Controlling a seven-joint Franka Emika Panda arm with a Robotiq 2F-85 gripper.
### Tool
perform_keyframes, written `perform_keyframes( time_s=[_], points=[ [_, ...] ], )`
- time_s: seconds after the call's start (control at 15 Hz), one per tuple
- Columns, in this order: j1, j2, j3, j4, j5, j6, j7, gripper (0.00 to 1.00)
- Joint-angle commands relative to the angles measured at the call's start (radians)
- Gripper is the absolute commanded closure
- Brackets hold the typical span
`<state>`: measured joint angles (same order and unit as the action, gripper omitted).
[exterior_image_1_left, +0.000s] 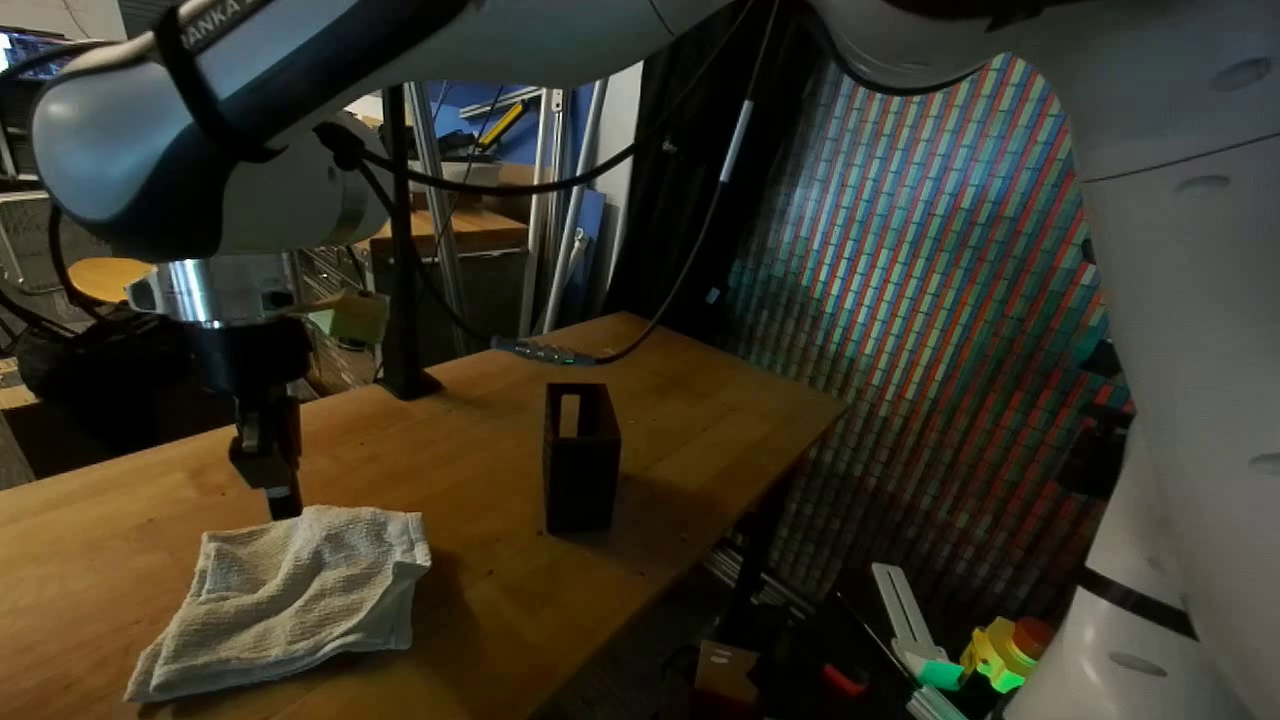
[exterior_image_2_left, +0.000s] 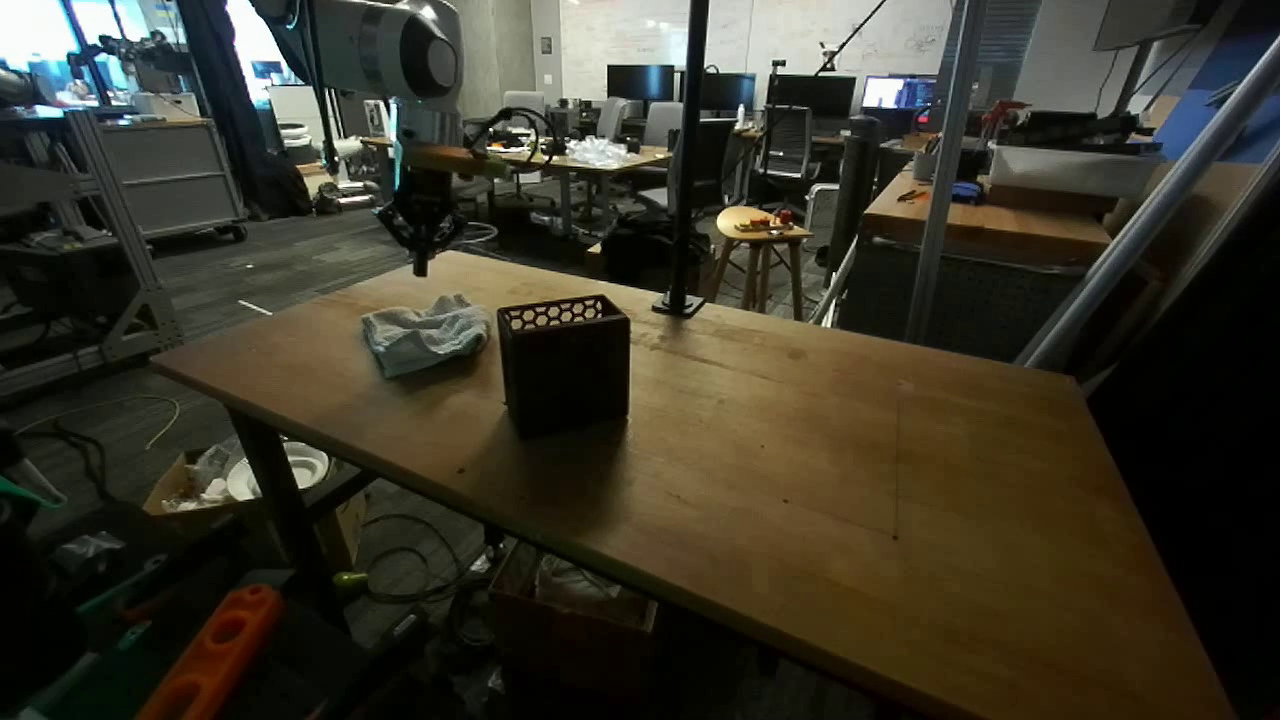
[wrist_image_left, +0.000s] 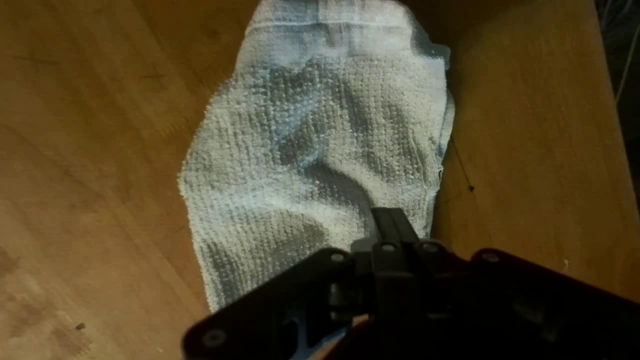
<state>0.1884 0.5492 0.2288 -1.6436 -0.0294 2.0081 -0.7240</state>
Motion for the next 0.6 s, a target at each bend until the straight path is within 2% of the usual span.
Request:
perform_keyframes(
  time_s=[0.0,0.53],
  points=[
    [0.053,0.014,-0.022,0.075,-0.119,-0.07,0.086,1.0],
    [0.021,0.002,-0.009,0.008,-0.109,0.016,0.188,1.0]
  ],
)
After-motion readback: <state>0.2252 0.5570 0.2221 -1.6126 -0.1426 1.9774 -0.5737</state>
